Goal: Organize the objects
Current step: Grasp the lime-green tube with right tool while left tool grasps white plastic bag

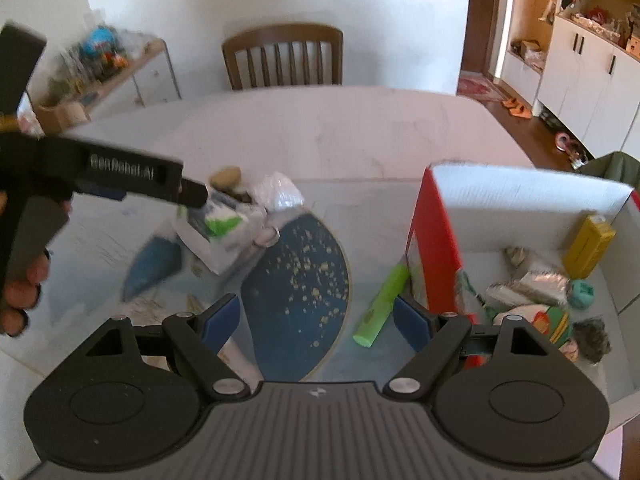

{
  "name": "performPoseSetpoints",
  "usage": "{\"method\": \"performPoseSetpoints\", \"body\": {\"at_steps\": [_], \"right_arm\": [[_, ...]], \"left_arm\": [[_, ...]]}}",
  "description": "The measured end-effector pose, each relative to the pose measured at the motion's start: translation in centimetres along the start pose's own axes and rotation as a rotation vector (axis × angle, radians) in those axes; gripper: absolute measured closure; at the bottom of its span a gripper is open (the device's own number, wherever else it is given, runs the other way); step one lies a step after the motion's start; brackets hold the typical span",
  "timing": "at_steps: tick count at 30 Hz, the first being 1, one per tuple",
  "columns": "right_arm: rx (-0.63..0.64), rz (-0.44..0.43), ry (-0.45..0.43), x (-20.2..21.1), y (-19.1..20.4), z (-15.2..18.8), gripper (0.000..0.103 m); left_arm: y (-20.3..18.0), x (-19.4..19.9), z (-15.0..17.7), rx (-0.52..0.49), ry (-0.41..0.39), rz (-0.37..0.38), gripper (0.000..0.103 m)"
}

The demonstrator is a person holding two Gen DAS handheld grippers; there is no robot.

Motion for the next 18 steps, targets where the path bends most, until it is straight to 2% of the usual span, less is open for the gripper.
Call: {"method": "performPoseSetpoints", "body": {"at_steps": [3, 6, 8, 12, 17, 18], "right_arm": [[-0.002, 0.079, 0.014, -1.8, 0.7, 0.8, 0.019], [0.031, 0.192, -0.03, -2.8, 1.8, 1.1, 0.018], [0.022, 0.232, -0.049, -3.2, 2.2, 1.0, 0.019], [-0.009, 0.285, -0.051, -4.1, 3.1, 1.1, 0.019], [-0.094, 0.317, 0.005, -6.1, 2.4, 1.4, 0.02], [-0.112, 0.329, 0.012, -6.4, 2.2, 1.4, 0.023]], "left_arm": [[0.6, -1.1, -0.1, 0.033, 0.022, -0.021, 0.001], [1.1, -1.9, -0.3, 0.089, 0.04, -0.011, 0.002], [1.5, -2.6, -0.3, 0.141, 0.065, -0.005, 0.004], [2.0, -3.8, -0.4, 0.182, 0.096, -0.02, 0.006], [2.2, -5.3, -0.1, 0.223, 0.139, -0.015, 0.008], [2.4, -5.5, 0.0, 0.234, 0.144, -0.011, 0.009]]}}
Point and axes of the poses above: each gripper's, at about its wrist camera, not at the fingertips, and x roughly against the way its jaws point, y to its left, z to its underside, the point moved 3 cm from there along -x, roughly the way its jaws point, and after that the axes turned 5 degrees about z, right-handed, at the moved point
